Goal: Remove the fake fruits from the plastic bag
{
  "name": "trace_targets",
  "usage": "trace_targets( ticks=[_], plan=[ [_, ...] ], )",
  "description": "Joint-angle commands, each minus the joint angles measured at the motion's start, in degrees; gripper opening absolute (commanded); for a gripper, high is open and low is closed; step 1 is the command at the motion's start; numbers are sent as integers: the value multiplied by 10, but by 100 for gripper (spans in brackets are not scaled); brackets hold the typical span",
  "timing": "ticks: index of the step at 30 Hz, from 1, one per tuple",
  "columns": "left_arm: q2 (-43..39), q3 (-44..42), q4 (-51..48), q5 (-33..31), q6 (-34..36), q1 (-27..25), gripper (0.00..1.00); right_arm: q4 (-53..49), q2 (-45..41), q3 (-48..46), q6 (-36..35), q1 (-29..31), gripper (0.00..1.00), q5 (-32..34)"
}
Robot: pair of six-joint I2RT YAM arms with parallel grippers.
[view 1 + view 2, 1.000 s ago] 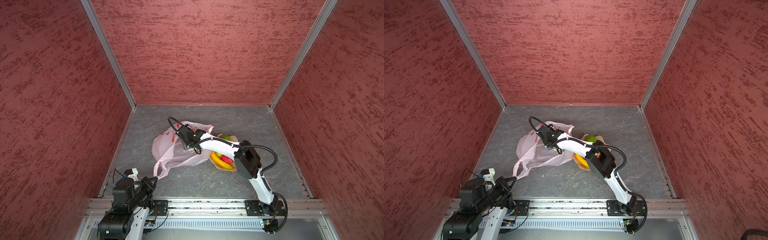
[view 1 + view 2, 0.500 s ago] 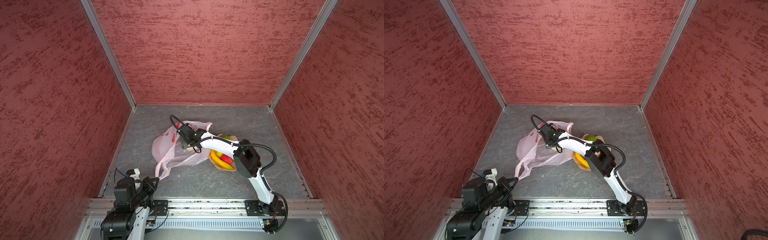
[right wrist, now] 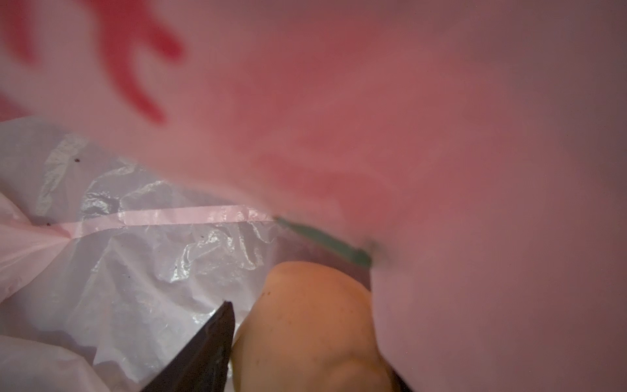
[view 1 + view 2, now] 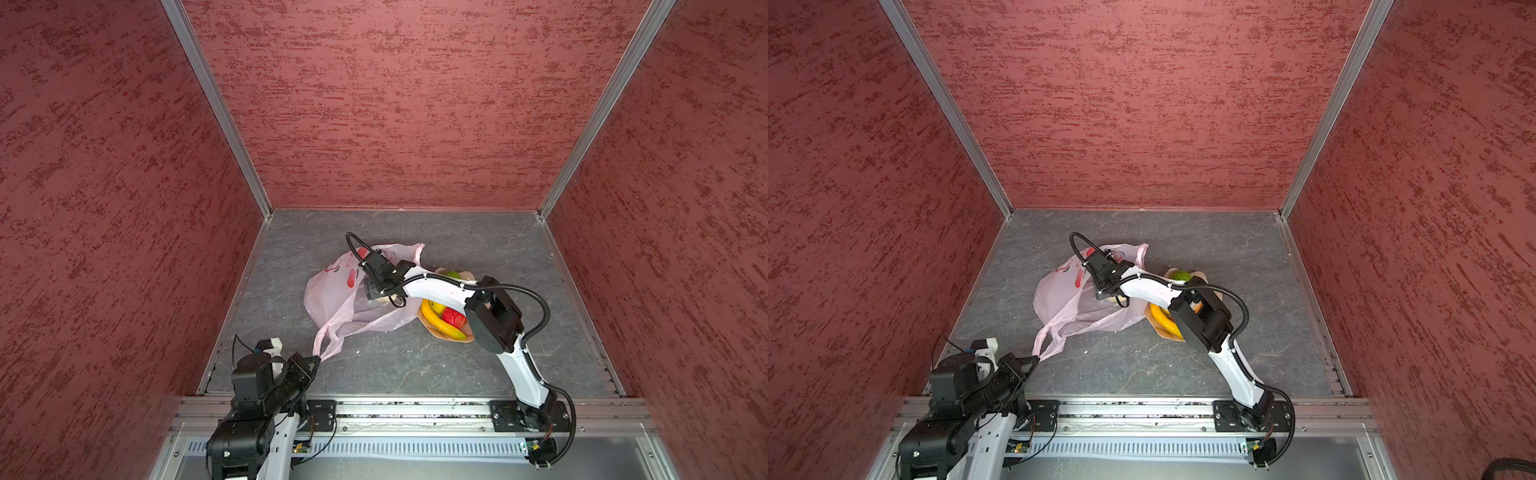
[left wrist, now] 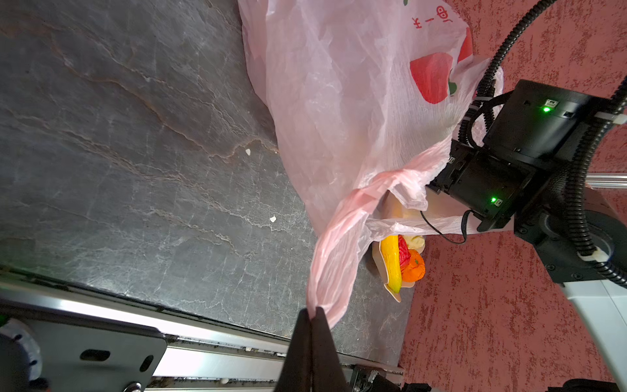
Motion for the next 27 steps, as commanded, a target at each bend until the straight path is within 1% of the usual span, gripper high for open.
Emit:
trace_targets(
  ticks=[1,8,15,20,27],
  plan=[
    [-8,-6,12,8,-2,8,0,14,5,-16,13,-6,69,-14],
    [-8,-12,17,10,-4,17,0,26,6,-29,12,-10,59,-19],
    [-9,-27,27,5,-7,21,0,36,2,-42,4,-11,42,-20],
    [-8,-34,40,1,-14,22,0,42,-11,-53,-7,-13,33,-18],
    [-8,-53,94,-14,-46,22,0,35,-47,-47,-34,-10,26,-32]
  ],
)
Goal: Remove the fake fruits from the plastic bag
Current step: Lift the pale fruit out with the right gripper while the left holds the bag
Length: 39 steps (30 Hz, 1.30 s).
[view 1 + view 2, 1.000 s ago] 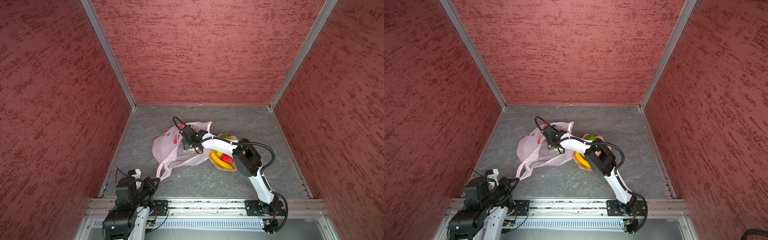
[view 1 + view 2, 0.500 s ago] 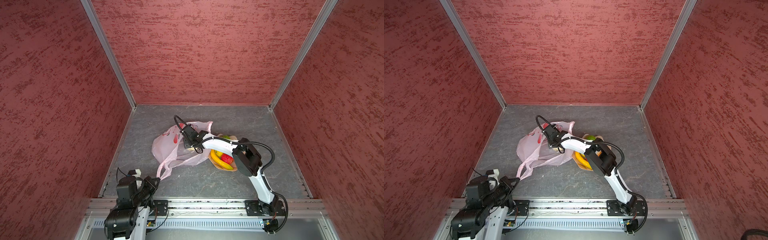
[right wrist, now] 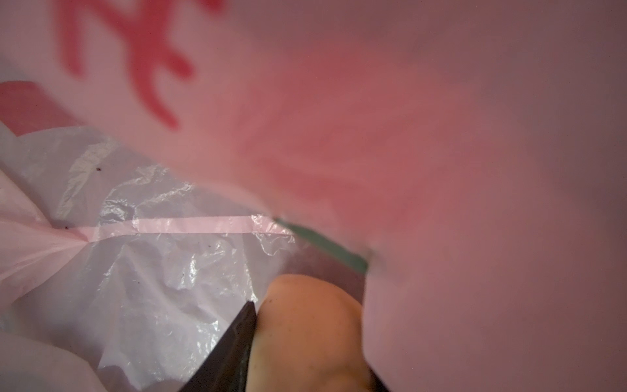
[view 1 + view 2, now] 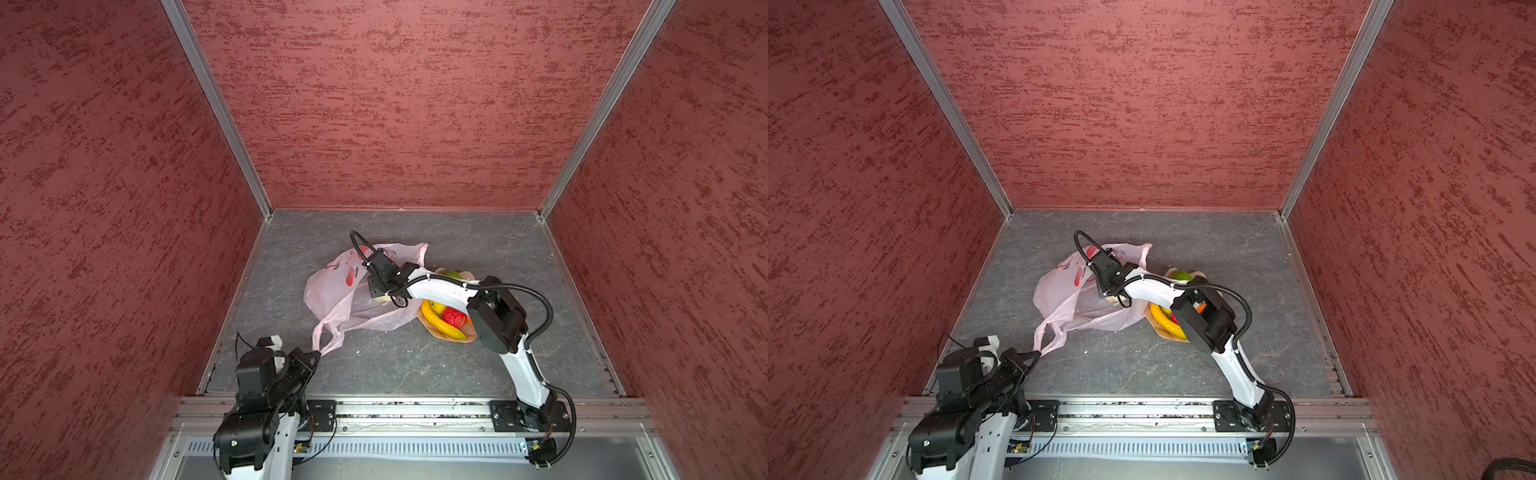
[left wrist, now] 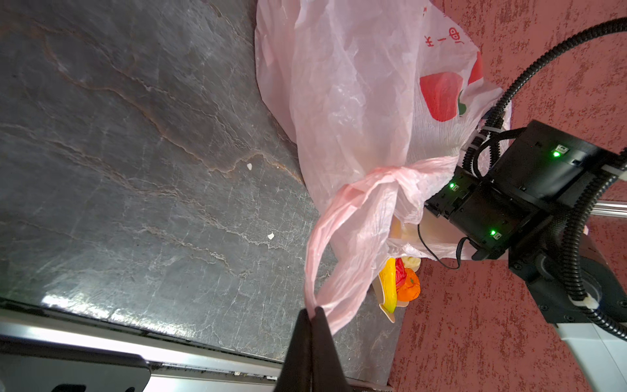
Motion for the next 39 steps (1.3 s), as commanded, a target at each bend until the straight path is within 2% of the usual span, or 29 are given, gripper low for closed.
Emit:
trace_targets(
  ticks=[1,7,16,31,39],
  plan=[
    [-7,-13,50,-17,-23,5,0,-27,-30,-1,-22,-1,26,-19],
    [6,-43,126,-42,-64,4,0,-57,-45,20,-46,13,24,-25],
    [83,-27,236,-79,-65,4,0,-63,-72,21,-64,29,22,-34],
    [179,28,309,-132,-25,4,0,-65,-124,34,-109,59,21,-45],
    [217,45,326,-153,-1,4,0,-68,-133,84,-138,68,21,-41]
  ],
)
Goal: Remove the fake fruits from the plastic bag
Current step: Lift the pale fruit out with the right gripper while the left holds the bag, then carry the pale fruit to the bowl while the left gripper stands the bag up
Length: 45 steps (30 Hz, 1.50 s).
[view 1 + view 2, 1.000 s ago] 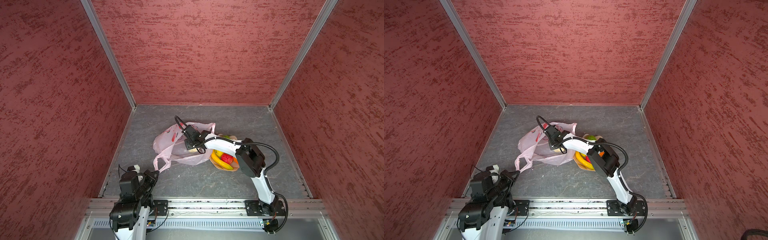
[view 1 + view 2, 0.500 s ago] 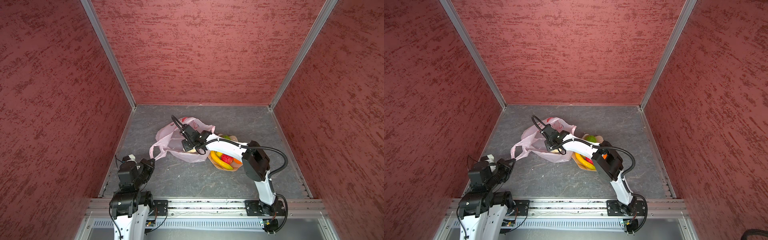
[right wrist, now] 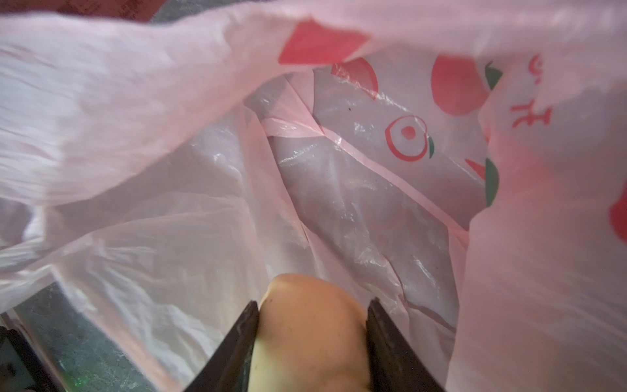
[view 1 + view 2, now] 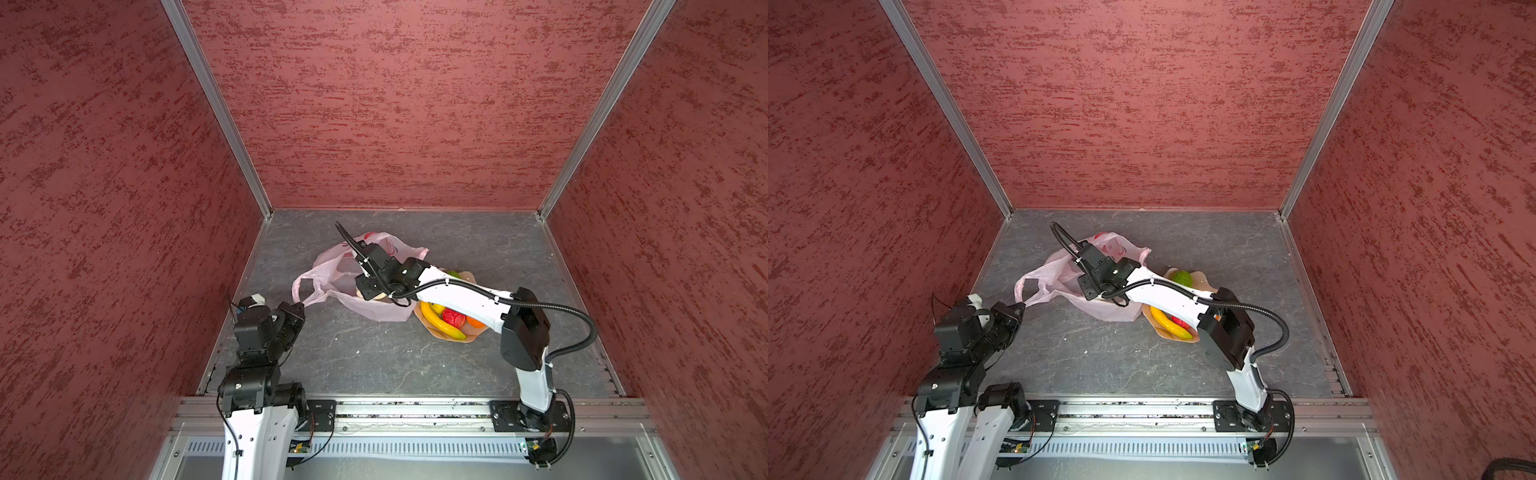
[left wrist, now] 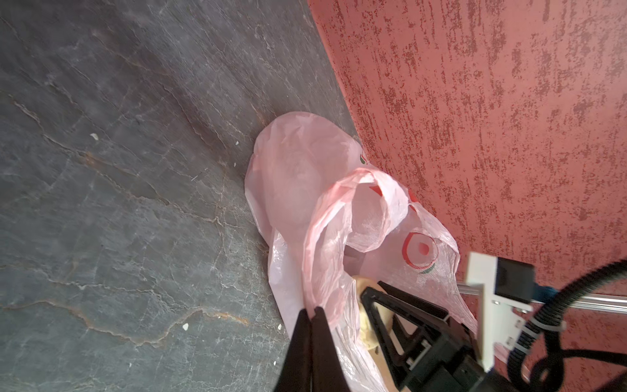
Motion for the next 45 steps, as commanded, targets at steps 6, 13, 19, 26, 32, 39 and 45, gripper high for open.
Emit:
trace_targets(
  ticks=[6,13,19,26,32,39,45],
  plan=[
    [18,39,14,-45,46,5,0,-6,-8,107,-42,9,21,-7],
    [42,64,22,-76,72,13,0,-29,29,229,-65,13,20,-17],
    [60,82,31,-91,90,20,0,-65,68,330,-87,14,20,-2],
    [78,119,26,-123,125,35,0,-94,61,362,-111,10,19,48],
    [86,135,23,-152,150,38,0,-123,24,340,-121,-5,19,107],
    [91,123,16,-165,160,44,0,-87,-66,204,-109,-54,18,140],
    [90,113,20,-147,152,47,0,-62,-139,84,-87,-105,18,163]
  ],
)
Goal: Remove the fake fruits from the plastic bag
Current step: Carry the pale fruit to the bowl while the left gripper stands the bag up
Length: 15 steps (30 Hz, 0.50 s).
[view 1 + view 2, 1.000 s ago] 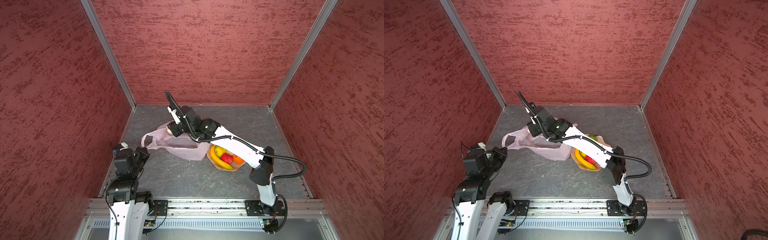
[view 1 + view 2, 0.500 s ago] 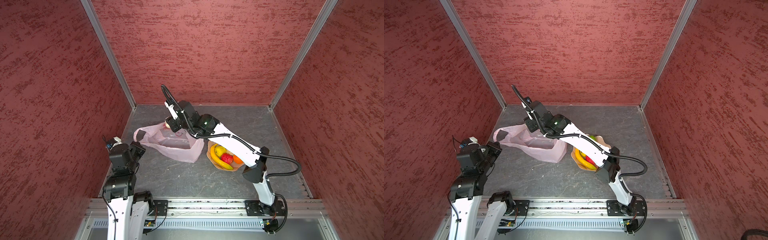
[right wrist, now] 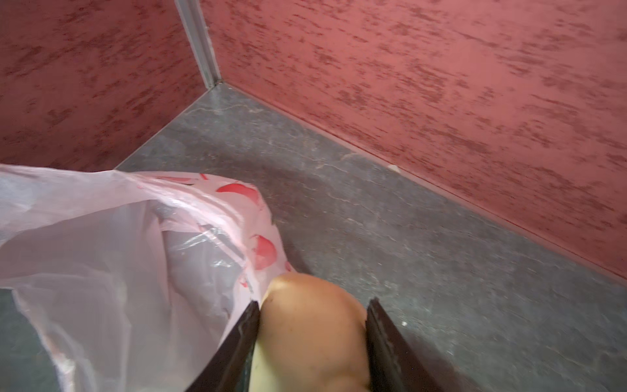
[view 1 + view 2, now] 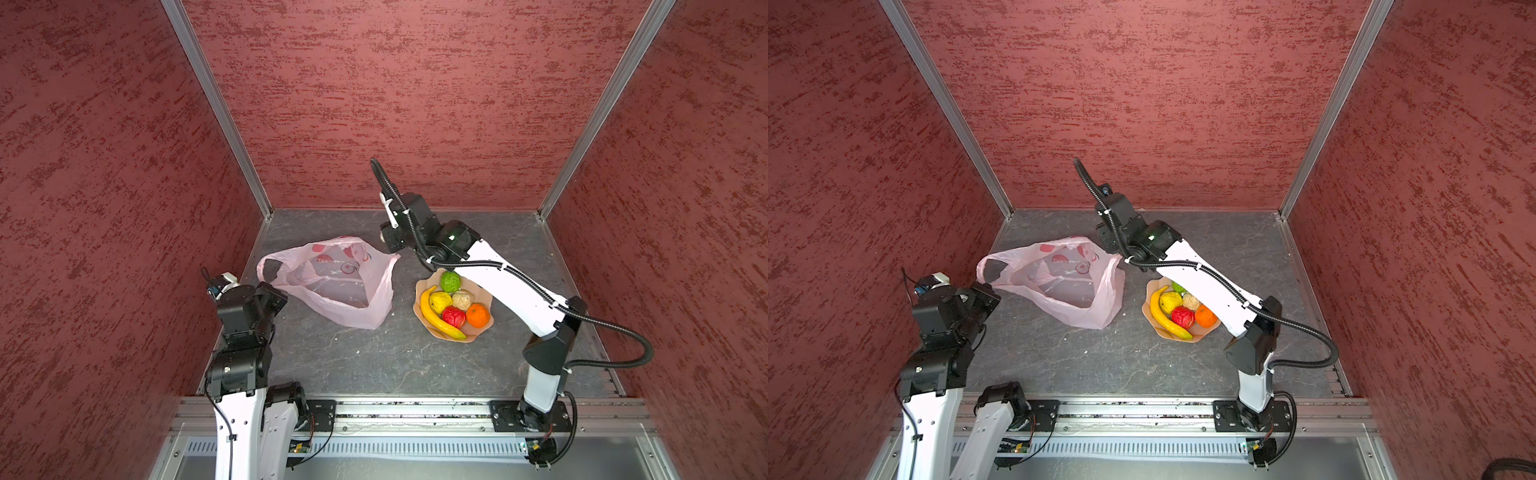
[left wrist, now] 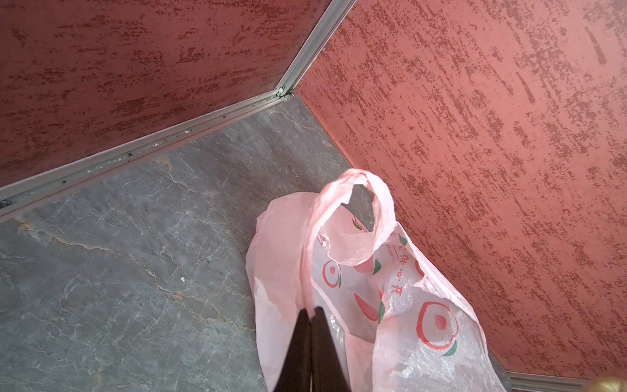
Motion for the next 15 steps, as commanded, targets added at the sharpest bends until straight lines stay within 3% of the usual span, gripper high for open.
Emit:
trace_targets(
  ticks=[1,15],
  plan=[
    [-1,-4,5,6,7,5,0,28,-46,-58,18,-24,19,32],
    [10,-4,-7,37,19,2,0,67,-205,-341,109,-68,19,21]
  ],
)
